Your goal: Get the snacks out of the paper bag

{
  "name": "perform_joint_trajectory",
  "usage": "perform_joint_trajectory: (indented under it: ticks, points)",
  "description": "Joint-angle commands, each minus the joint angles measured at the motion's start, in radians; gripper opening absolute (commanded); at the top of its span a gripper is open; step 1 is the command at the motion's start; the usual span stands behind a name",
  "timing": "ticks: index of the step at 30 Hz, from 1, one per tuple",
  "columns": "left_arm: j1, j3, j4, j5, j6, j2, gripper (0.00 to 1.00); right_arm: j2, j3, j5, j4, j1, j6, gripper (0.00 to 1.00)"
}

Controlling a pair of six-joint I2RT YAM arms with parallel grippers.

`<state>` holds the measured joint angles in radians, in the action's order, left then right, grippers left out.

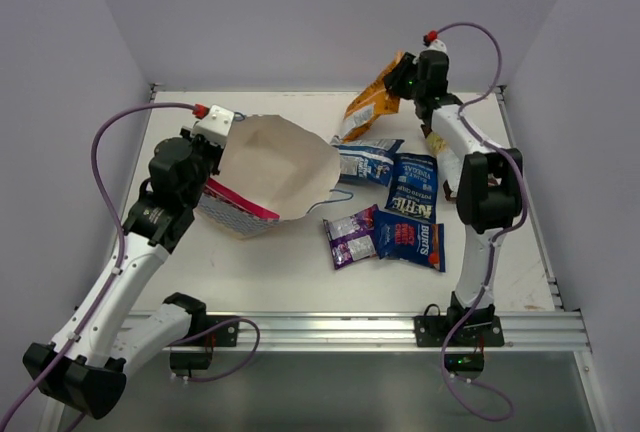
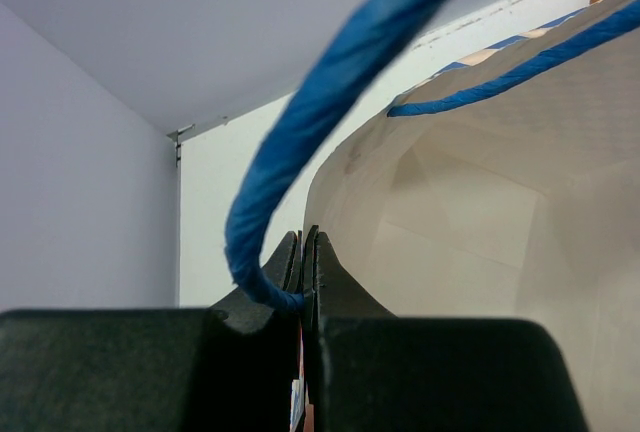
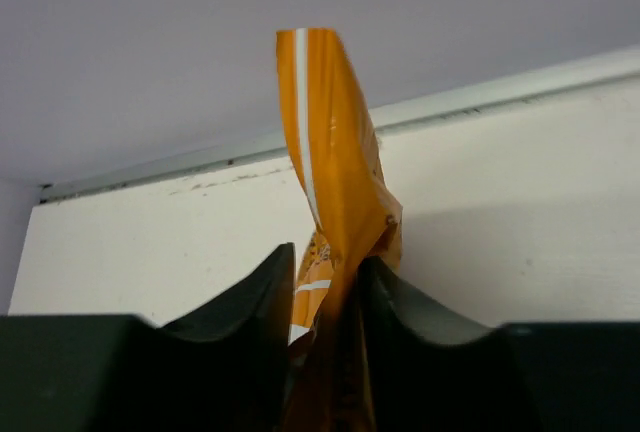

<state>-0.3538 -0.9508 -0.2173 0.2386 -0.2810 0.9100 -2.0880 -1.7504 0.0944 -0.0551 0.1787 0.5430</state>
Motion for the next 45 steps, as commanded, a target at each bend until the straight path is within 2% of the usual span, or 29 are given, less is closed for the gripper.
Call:
perform_joint_trajectory:
  ticks: [1,3,4,7,10,13,14,15,16,19,20,22,25,29,39,45]
  points:
    - [0.007,0.000,0.072,-0.010,-0.003,-0.020,0.00,0.005,-0.043,-0.047,0.101,-0.059,0.026,0.46]
    - [0.007,-0.006,0.068,-0.012,-0.004,-0.017,0.00,0.023,-0.044,-0.068,0.182,-0.090,0.000,0.64]
    - [0.007,-0.011,0.068,-0.012,-0.006,-0.017,0.00,0.055,-0.046,-0.105,0.207,-0.099,-0.012,0.78]
    - [0.007,-0.019,0.064,-0.010,-0.006,-0.014,0.00,0.117,-0.069,-0.203,0.311,-0.108,-0.101,0.92]
    - [0.007,-0.017,0.064,-0.010,-0.006,-0.014,0.00,0.224,-0.087,-0.179,0.408,-0.102,-0.166,0.95]
    - [0.007,-0.022,0.064,-0.012,-0.006,-0.010,0.00,0.400,0.015,-0.098,0.402,-0.075,-0.198,0.99]
    - [0.009,-0.022,0.061,-0.013,-0.012,-0.008,0.00,0.545,0.129,-0.046,0.364,-0.012,-0.230,0.99]
    - [0.007,-0.022,0.059,-0.015,-0.012,-0.008,0.00,0.546,0.164,-0.024,0.348,-0.012,-0.248,0.99]
    - [0.007,-0.022,0.059,-0.015,-0.012,-0.007,0.00,0.630,0.201,0.002,0.333,0.014,-0.271,0.99]
    - [0.007,-0.026,0.062,-0.012,-0.017,-0.002,0.00,0.751,0.299,0.044,0.308,0.166,-0.371,0.99]
    - [0.007,-0.028,0.064,-0.012,-0.011,0.001,0.00,0.767,0.314,0.053,0.310,0.256,-0.391,0.99]
    - [0.007,-0.026,0.070,-0.024,-0.003,0.007,0.00,0.792,0.354,0.112,0.296,0.339,-0.422,0.99]
    - [0.007,-0.028,0.072,-0.032,0.006,0.013,0.00,0.787,0.400,0.168,0.232,0.474,-0.407,0.98]
    - [0.007,-0.032,0.070,-0.033,0.017,0.009,0.00,0.674,0.384,0.151,0.186,0.622,-0.407,0.97]
    - [0.007,-0.034,0.053,-0.036,0.037,0.000,0.00,0.363,0.258,0.143,0.074,0.743,-0.368,0.98]
    - [0.007,-0.028,0.056,-0.035,0.057,0.007,0.00,0.290,0.240,0.214,-0.005,0.768,-0.337,0.99]
